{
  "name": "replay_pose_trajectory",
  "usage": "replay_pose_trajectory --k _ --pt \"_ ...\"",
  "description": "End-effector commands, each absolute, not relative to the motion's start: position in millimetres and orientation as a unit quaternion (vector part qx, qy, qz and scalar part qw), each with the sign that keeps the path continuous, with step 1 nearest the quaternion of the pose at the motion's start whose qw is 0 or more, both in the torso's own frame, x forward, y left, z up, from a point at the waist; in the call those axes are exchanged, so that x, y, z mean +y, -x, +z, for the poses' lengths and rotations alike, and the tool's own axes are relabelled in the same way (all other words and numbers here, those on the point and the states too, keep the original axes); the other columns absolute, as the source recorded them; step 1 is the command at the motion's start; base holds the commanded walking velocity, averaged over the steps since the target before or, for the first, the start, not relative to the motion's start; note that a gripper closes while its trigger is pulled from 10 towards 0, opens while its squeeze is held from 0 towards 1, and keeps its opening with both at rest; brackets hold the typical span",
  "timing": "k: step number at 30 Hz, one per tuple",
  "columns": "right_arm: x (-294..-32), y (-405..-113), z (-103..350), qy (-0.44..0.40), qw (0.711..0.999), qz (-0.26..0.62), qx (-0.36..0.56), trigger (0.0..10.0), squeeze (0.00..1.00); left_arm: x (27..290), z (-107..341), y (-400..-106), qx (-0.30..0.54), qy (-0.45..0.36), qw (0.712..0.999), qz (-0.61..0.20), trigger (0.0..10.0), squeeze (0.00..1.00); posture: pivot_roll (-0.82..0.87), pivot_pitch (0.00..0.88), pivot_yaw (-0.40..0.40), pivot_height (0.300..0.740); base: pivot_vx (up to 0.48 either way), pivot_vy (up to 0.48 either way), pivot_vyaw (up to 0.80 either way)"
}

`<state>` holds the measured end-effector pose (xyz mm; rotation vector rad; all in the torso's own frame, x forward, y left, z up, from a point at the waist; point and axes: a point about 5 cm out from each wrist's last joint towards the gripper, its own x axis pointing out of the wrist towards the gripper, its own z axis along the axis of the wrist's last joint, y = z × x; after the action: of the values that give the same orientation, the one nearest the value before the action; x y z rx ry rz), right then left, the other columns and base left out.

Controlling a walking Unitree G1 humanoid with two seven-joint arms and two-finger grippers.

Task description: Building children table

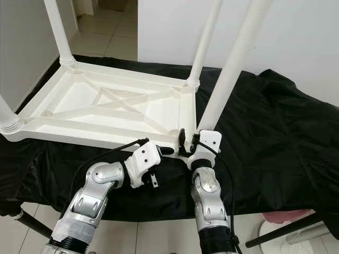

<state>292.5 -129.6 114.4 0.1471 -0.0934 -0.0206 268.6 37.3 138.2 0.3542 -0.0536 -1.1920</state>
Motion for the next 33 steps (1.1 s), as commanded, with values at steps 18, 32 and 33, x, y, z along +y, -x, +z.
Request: replay_pose_trajectory --k 18,32,33 --pt "-159 -266 104 -0.047 0.995 0.061 -0.064 10.0 0.0 38 137 -275 -0.035 -0.165 0.866 -0.471 10.0 0.0 -0.01 0.0 -0.096 0.74 0.0 0.0 0.0" --pt "-179 -285 110 -0.01 0.986 0.156 -0.061 10.0 0.0 40 139 -276 -0.031 -0.16 0.865 -0.475 10.0 0.0 -0.01 0.0 -0.085 0.74 0.0 0.0 0.0" --pt "-179 -288 111 -0.005 0.984 0.17 -0.059 10.0 0.0 40 139 -277 -0.031 -0.16 0.866 -0.473 10.0 0.0 -0.01 0.0 -0.086 0.74 0.0 0.0 0.0"
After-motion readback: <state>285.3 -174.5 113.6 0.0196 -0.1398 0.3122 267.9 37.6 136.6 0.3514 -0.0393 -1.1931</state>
